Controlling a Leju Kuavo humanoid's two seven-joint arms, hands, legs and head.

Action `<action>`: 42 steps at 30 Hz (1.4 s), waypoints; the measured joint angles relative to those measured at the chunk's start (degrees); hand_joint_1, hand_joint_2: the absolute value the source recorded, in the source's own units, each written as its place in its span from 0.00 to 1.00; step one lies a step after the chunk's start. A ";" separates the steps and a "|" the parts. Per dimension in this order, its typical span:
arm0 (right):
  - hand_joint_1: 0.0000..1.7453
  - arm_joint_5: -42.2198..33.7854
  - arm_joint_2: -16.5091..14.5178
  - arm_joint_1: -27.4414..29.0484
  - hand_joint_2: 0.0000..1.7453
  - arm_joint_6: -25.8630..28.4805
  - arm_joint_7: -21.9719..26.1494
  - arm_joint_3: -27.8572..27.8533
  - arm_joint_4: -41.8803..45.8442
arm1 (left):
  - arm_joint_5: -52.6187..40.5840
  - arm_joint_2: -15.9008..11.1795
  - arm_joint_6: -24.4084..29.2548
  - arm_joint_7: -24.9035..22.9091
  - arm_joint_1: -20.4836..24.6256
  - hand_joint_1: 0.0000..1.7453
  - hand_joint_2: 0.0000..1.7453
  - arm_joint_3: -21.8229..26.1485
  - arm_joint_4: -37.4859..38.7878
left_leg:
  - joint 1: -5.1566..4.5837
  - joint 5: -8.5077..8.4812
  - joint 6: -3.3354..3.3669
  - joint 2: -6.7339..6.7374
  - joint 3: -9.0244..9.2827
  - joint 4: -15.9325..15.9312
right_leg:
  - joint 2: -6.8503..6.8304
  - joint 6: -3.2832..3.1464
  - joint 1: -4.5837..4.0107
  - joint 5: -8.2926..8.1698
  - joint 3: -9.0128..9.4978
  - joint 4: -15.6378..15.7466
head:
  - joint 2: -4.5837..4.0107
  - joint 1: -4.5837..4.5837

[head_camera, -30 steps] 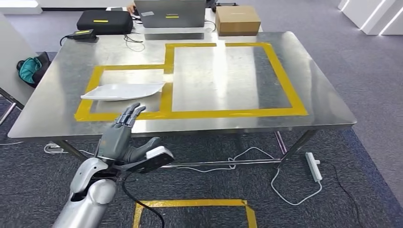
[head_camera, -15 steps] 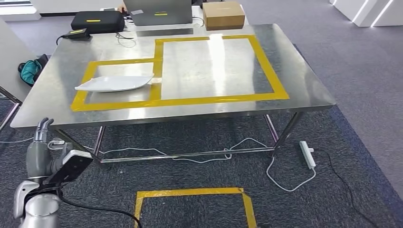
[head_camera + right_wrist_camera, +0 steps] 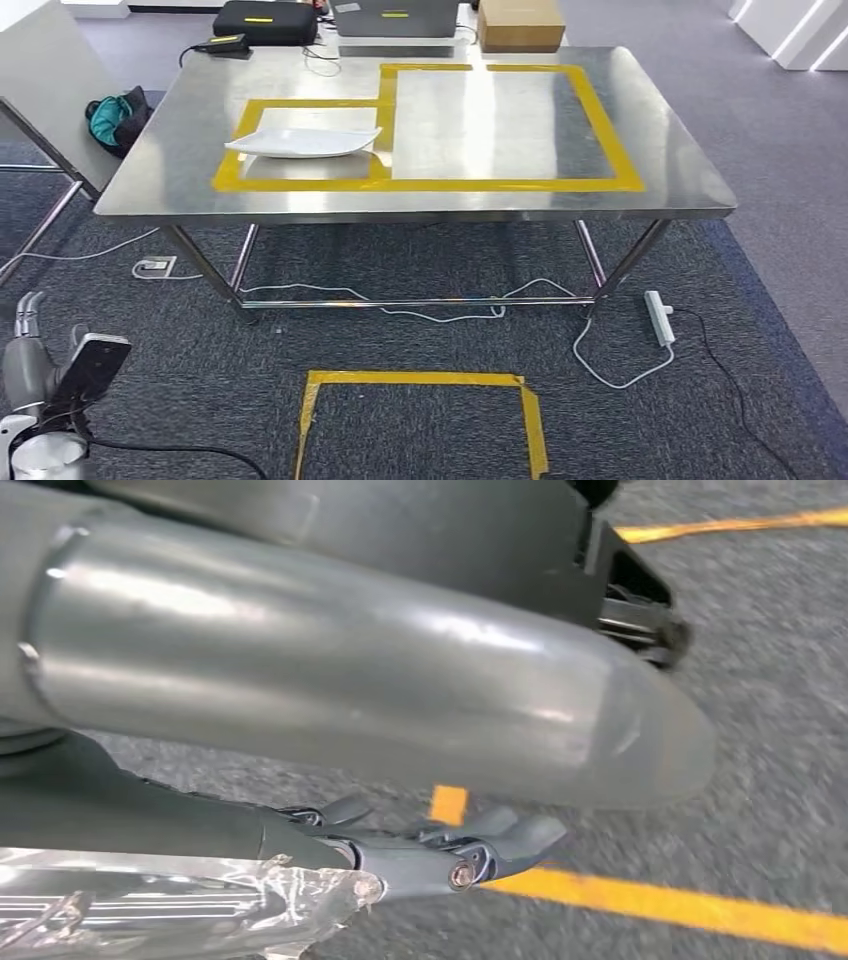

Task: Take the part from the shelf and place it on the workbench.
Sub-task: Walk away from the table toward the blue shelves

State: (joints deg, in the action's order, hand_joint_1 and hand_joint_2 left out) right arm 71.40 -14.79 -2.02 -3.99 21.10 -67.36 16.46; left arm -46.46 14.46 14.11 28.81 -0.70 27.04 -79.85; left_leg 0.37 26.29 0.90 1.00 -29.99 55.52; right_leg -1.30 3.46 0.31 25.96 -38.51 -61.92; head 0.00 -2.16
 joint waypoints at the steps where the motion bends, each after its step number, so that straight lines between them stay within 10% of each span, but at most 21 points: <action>1: 0.00 0.03 -0.03 0.03 0.00 -0.02 -0.02 -0.18 0.15 | -0.14 0.04 -0.02 0.05 0.20 0.00 0.00 0.30 0.59 | -0.08 -0.77 0.25 -0.48 -0.92 0.01 | 0.59 0.04 -0.05 3.24 -1.04 -3.70 | 0.00 -0.07; 3: 0.00 0.07 -0.11 0.04 0.00 -0.03 -0.04 -0.58 0.48 | -0.37 0.10 -0.03 0.15 0.51 0.00 0.00 0.87 1.96 | -0.34 -2.40 0.44 -1.46 -2.95 0.07 | 1.08 -0.21 -0.25 6.89 -2.13 -10.70 | 0.00 -0.13; 5: 0.00 0.09 -0.19 0.03 0.00 -0.03 -0.05 -0.80 0.81 | -0.45 0.10 -0.02 0.22 0.66 0.00 0.00 1.32 3.08 | -0.65 -3.94 0.44 -2.43 -4.93 0.14 | 1.29 -0.88 -0.59 5.50 -0.15 -11.69 | 0.00 -0.13; 9: 0.00 0.09 -0.26 -0.14 0.00 -0.07 -0.04 -1.08 1.37 | -0.38 0.11 0.18 0.37 1.27 0.00 0.00 1.90 4.30 | -0.94 -6.74 -0.07 -4.53 -7.39 0.15 | 4.75 -2.84 -1.23 3.81 11.03 2.93 | 0.00 -0.03; 11: 0.00 -0.09 -0.46 -0.35 0.00 -0.01 -0.40 -1.33 1.62 | -0.03 -0.07 0.37 0.62 1.55 0.00 0.00 2.37 4.83 | -0.80 -8.07 -0.77 -5.47 -7.76 -0.19 | 5.01 -2.87 -1.48 4.48 12.77 6.37 | 0.00 -0.26; 13: 0.00 -0.39 -0.87 -0.79 0.00 0.36 -1.06 -1.77 1.78 | 0.31 -0.34 0.47 0.89 1.59 0.00 0.00 3.24 5.45 | -0.67 -8.52 -1.48 -6.03 -8.26 -0.45 | 3.87 -3.29 -1.28 3.31 11.98 6.53 | 0.00 -0.49; 18: 0.00 -0.07 -0.94 -1.57 0.00 0.92 -0.47 -2.38 1.88 | 0.63 -0.33 -0.83 0.96 1.57 0.00 0.00 5.49 6.04 | -0.03 3.44 -3.38 -2.05 -12.10 13.53 | 0.27 -3.85 -0.82 -0.34 8.60 6.68 | 0.00 0.49; 20: 0.00 0.39 -0.84 -1.77 0.00 0.74 0.14 -2.47 1.87 | 1.57 -0.17 -2.74 0.87 1.15 0.00 0.00 6.36 6.06 | 0.62 3.01 -4.17 -1.59 -11.30 17.04 | -1.33 -3.44 -0.65 -1.41 6.81 6.39 | 0.00 0.53; 24: 0.00 1.46 -0.35 -2.28 0.00 0.37 1.01 -2.45 1.74 | 5.47 0.43 -8.07 1.26 0.74 0.00 0.00 8.56 6.27 | 1.28 0.02 -5.21 2.24 -0.90 4.53 | -3.93 -1.99 -0.38 -2.63 4.10 4.82 | 0.01 0.78; 28: 0.00 2.64 0.11 -2.68 0.00 0.17 1.36 -2.40 1.34 | 7.42 1.23 -11.45 2.47 0.10 0.00 0.00 11.34 6.96 | 0.63 0.32 -2.67 2.36 0.28 0.50 | -5.80 -0.41 -0.14 -3.64 3.38 4.45 | 0.01 0.85; 32: 0.00 3.18 0.55 -2.62 0.00 0.14 1.33 -2.40 0.82 | 7.44 2.06 -12.69 3.02 -0.15 0.00 0.00 13.44 7.29 | 0.59 -1.86 -0.43 -0.09 -2.10 0.44 | 0.24 0.39 0.32 4.63 -0.01 -5.36 | 0.00 0.42; 35: 0.00 3.41 0.95 -2.66 0.00 0.17 1.20 -2.38 0.59 | 7.40 2.57 -13.29 3.02 -0.27 0.00 0.00 14.58 7.58 | 0.21 -3.53 -0.27 -2.31 -4.23 0.53 | 1.42 0.10 0.14 7.82 -0.76 -12.10 | 0.00 0.29; 39: 0.00 3.56 1.33 -2.93 0.00 0.21 1.18 -2.21 0.39 | 7.26 2.83 -13.99 3.03 -0.32 0.00 0.00 15.95 7.78 | 0.27 -5.46 -1.05 -5.07 -6.07 0.57 | 4.74 -0.50 0.33 3.57 9.41 2.33 | 0.01 0.33; 42: 0.00 3.62 1.37 -3.03 0.00 0.22 1.26 -2.08 0.20 | 7.04 2.95 -14.13 3.08 -0.30 0.00 0.00 16.69 7.83 | 0.44 -7.19 -2.23 -6.76 -6.80 0.28 | 5.90 -0.79 0.14 2.88 11.00 5.04 | 0.01 0.32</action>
State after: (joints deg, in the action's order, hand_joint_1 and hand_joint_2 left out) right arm 75.02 -13.42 -5.05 -3.78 22.37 -69.44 16.66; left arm -39.42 17.40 -0.02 31.89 -1.01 43.73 -72.02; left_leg 0.81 19.10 -1.34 -5.77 -36.79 55.80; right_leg 4.59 2.67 0.45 28.84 -27.51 -56.88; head 0.01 -1.84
